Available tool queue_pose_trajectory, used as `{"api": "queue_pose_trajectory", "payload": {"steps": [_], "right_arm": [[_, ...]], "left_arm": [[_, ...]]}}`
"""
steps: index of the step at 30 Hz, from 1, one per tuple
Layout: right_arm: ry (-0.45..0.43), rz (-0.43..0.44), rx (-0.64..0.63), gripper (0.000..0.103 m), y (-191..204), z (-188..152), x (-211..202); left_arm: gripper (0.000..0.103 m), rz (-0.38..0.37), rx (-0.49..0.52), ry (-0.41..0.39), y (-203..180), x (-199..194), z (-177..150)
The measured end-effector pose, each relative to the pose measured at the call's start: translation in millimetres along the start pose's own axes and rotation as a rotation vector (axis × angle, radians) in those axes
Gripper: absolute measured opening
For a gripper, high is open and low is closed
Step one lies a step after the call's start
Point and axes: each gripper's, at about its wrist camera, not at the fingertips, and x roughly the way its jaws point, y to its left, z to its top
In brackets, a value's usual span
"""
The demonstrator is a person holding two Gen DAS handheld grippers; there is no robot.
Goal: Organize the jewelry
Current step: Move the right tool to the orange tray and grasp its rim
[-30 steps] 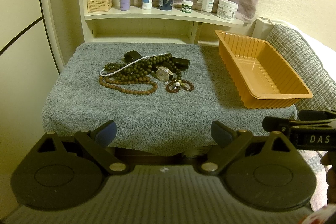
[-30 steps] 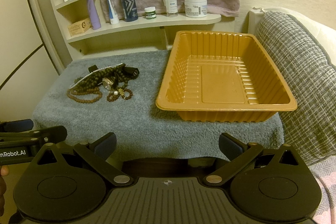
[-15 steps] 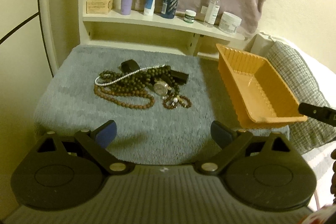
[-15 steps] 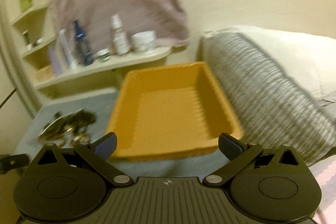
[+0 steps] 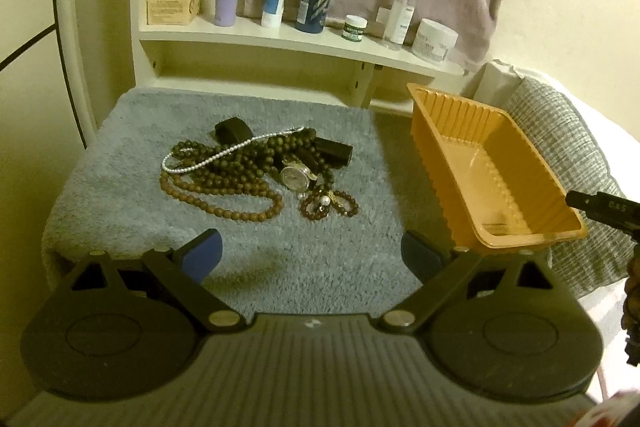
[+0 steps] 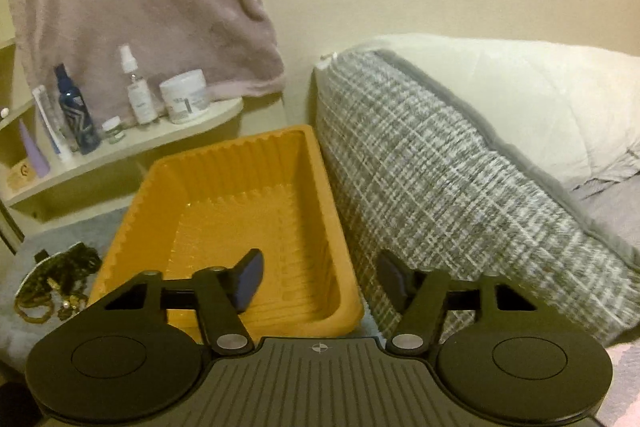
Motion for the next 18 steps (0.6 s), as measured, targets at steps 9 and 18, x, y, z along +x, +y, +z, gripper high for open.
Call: {"api": "queue_pose_trajectory", "payload": {"steps": [9,18], "right_arm": [[0.115,0.041,0.065,0.037,-21,3,36],[0.179,0.055,0.037,0.025,-15,6,51]], "left_arm": [[0.095,-0.03,0.005,0.018,-4,18,2],[0.095,-0.052,-0.016,0.019,-5,27,5]]}}
